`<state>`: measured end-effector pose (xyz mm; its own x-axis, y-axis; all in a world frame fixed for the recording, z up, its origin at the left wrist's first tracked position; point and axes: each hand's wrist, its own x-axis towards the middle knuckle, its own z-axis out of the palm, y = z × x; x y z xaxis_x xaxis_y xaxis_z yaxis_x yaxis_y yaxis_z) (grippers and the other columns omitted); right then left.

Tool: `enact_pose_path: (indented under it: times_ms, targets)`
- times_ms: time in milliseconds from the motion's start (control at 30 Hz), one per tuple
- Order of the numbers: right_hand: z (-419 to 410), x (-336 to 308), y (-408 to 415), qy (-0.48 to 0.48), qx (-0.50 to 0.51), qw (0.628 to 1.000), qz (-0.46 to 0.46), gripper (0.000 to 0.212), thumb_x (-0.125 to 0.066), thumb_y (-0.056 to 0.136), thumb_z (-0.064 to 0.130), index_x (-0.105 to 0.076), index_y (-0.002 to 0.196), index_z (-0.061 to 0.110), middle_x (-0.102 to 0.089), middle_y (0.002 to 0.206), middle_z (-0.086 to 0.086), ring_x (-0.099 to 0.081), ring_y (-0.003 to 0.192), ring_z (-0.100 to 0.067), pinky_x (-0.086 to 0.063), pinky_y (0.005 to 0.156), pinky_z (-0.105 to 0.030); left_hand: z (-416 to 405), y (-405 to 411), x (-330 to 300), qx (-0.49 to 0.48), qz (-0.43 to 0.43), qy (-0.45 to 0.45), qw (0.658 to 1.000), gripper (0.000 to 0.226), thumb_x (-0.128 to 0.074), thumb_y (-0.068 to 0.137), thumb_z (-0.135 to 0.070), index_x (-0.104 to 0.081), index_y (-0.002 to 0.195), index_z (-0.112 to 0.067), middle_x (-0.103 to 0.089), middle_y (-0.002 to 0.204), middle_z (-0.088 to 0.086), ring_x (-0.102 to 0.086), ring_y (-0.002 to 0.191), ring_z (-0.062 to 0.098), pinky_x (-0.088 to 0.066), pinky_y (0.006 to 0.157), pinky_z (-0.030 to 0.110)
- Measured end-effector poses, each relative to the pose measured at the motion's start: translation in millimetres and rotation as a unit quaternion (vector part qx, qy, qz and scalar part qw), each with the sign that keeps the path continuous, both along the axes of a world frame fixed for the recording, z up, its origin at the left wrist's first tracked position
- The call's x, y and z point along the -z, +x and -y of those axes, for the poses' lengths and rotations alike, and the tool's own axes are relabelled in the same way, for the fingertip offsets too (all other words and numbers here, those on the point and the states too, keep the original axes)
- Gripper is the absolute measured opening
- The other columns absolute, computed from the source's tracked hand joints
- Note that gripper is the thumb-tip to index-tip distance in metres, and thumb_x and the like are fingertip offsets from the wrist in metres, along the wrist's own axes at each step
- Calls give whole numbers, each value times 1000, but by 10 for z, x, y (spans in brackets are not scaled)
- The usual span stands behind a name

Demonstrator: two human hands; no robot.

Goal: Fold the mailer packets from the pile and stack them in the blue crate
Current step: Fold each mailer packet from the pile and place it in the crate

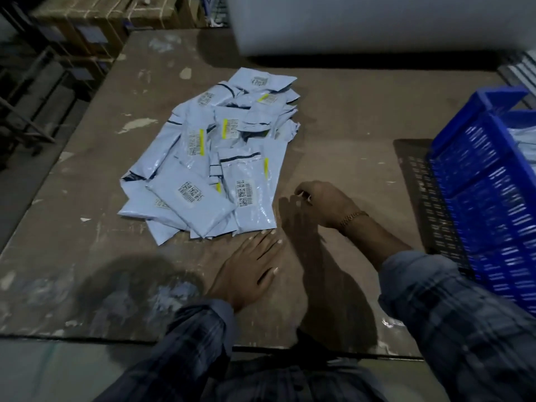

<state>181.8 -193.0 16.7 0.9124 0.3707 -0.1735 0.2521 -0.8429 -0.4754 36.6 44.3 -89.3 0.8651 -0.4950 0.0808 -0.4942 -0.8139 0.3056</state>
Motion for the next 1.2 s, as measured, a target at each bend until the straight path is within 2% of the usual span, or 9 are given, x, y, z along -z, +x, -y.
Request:
enact_pose_path:
  times_ms: [200,300,400,600,700,933,1067,1133,1200]
  targets:
    - [-458,311,-9,9,6,1000,-1,42,-40,90,46,-61,120,24,-69,113,-13,-65,101,-38,-56,87,-48,-500,-330,118,-134,0,-26,991,60,-38,112,-38,-28,167,-18,-20,176,-1,-11,163,15,-23,129,46]
    - [-671,385,-49,3,37,999,-4,34,-64,90,45,-59,112,19,-70,108,-12,-65,100,-37,-55,81,-44,-605,-418,125,-214,-5,-62,975,57,-39,111,-34,-34,165,-14,-27,174,0,-13,162,13,-23,130,44]
    - [-840,457,-71,35,100,994,-1,55,-83,80,52,-57,109,13,-71,95,-9,-66,87,-31,-46,68,-34,-582,-427,86,-241,-5,-74,968,58,-43,110,-30,-35,165,-14,-33,171,2,-18,161,16,-24,130,44]
    - [-890,580,-250,181,252,947,-83,46,-88,78,16,-49,103,17,-68,90,-6,-67,88,-30,-41,70,-28,-583,-437,65,-236,-5,-74,969,58,-44,109,-30,-35,165,-15,-34,171,3,-21,161,18,-25,130,44]
    - [-704,484,-442,187,287,936,-75,39,-81,84,13,-51,108,14,-66,94,-5,-65,93,-28,-38,72,-26,-574,-439,92,-237,-3,-84,968,56,-44,109,-30,-39,163,-13,-37,169,4,-24,160,19,-26,129,44]
    - [-109,345,-1166,201,416,887,19,47,-74,88,9,-43,124,8,-70,108,-17,-69,99,-38,-44,77,-30,-514,-423,70,-253,9,-86,964,55,-42,107,-28,-45,159,-12,-44,165,6,-35,155,24,-29,128,45]
    - [13,414,-1533,100,345,933,-14,32,-72,90,37,-54,114,25,-74,92,-9,-70,85,-34,-48,65,-32,-488,-421,58,-261,5,-75,963,56,-36,108,-30,-44,160,-11,-43,165,7,-36,154,25,-27,128,43]
    - [68,380,-1649,54,335,940,39,18,-67,93,39,-61,103,27,-74,87,-6,-69,81,-31,-42,60,-30,-490,-415,78,-262,0,-60,963,56,-33,108,-30,-46,158,-9,-44,164,9,-38,153,28,-26,128,43]
    - [201,388,-1642,-4,308,942,133,27,-63,93,37,-64,115,23,-72,103,-8,-65,99,-32,-46,71,-35,-455,-443,85,-266,0,-48,963,57,-27,110,-33,-48,157,-8,-45,163,11,-41,152,30,-28,126,45]
